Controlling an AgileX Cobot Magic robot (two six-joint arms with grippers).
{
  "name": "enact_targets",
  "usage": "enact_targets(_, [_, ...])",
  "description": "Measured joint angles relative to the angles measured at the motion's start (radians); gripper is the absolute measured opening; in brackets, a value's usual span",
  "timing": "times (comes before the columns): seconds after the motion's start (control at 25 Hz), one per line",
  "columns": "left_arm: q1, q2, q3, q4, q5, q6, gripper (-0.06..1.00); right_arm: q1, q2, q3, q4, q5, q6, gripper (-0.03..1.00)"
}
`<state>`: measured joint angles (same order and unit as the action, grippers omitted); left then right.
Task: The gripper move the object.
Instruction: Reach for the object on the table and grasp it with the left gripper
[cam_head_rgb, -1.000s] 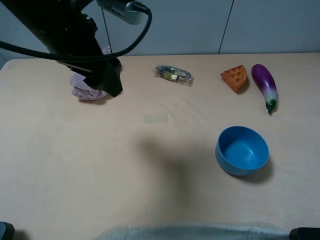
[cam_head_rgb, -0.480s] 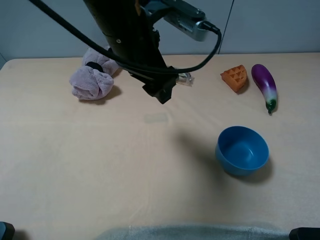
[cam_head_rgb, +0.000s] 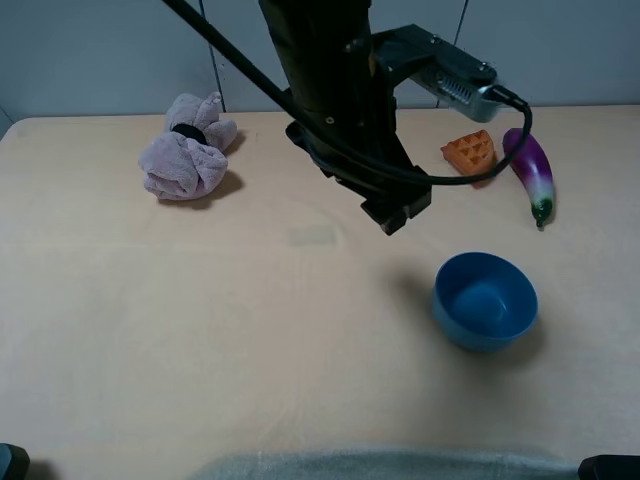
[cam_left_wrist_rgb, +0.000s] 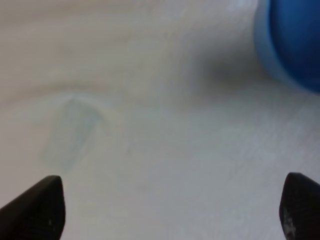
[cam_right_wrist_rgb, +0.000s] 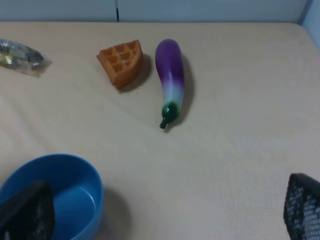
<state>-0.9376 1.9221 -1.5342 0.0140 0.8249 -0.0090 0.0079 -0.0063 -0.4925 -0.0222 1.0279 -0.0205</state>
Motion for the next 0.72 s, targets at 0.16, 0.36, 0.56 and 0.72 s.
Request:
enact_targets(0.16, [-0.029, 0.051, -0.056, 0.000, -0.017, -0.019, 0.85, 0.000, 0.000, 0.000, 0.000, 0.000, 0.000, 0.69])
enact_targets(0.36, [-0.060, 0.129, -0.140, 0.000, -0.025, -0.021, 0.84, 0.000, 0.000, 0.000, 0.000, 0.000, 0.000, 0.69])
enact_targets(0.56, [-0.082, 0.204, -0.213, -0.003, -0.025, -0.023, 0.84, 0.000, 0.000, 0.000, 0.000, 0.000, 0.000, 0.69])
enact_targets(0.72, [-0.096, 0.252, -0.255, -0.004, -0.026, -0.039, 0.84, 0.000, 0.000, 0.000, 0.000, 0.000, 0.000, 0.69])
